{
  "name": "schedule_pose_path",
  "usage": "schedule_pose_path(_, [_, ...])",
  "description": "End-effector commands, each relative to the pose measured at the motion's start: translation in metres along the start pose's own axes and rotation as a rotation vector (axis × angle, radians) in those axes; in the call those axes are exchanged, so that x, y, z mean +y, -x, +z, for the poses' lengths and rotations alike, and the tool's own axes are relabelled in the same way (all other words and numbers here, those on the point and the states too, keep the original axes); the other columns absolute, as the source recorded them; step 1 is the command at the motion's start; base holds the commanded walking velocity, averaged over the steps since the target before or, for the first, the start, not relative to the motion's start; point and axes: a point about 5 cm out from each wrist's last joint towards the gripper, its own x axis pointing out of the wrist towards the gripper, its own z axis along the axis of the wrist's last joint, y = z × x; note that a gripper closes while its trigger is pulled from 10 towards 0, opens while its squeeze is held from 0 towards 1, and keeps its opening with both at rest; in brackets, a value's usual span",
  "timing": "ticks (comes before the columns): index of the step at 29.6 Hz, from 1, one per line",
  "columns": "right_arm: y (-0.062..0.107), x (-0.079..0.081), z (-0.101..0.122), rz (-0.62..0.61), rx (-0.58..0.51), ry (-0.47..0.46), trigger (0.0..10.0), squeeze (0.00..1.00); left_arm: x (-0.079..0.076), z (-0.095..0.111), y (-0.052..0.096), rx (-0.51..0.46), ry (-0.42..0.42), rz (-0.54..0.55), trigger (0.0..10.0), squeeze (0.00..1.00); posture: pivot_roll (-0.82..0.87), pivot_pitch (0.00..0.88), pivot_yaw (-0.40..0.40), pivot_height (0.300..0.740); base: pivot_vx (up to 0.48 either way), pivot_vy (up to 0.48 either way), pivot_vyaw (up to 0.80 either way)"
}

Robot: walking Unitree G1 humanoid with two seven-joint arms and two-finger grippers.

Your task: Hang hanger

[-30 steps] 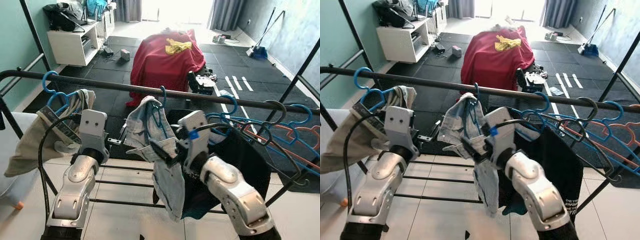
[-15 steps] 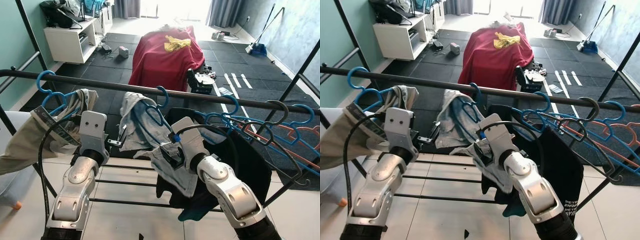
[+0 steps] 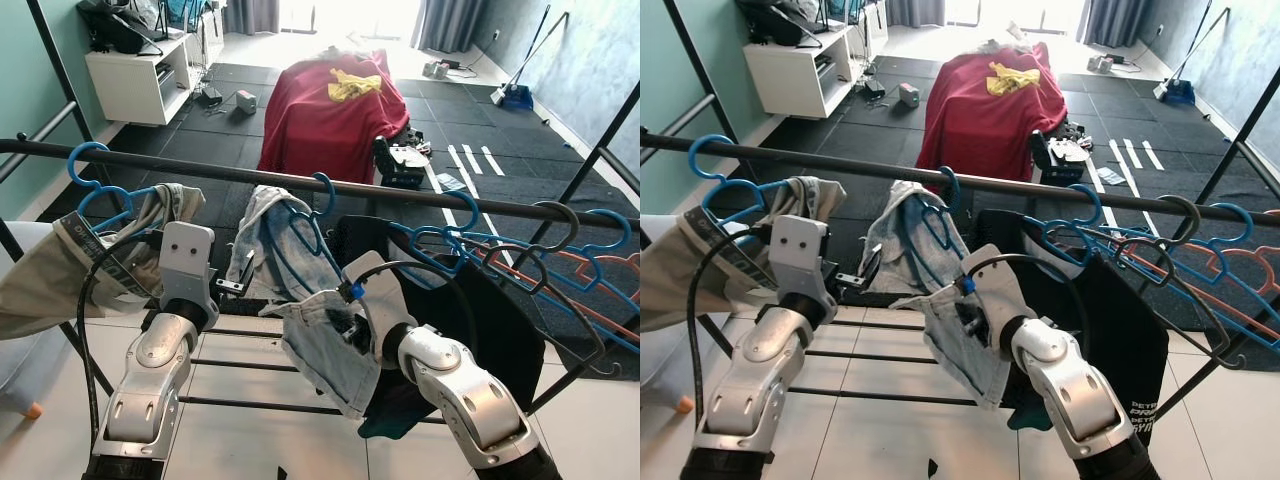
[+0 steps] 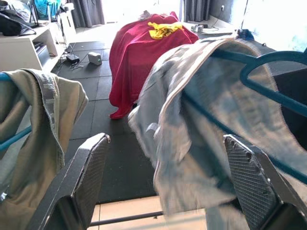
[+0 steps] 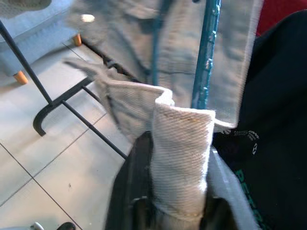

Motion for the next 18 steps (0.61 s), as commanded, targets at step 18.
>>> schedule_pose_path(18, [0.02, -0.026, 0.021, -0.083, -0.208, 0.006, 0.0, 0.0, -0.004, -0.003, -0.001, 0.028, 0.005, 0.003, 10.0, 0.0, -0.06, 0.09, -0.076, 0.74, 0.0, 0.0, 0.0])
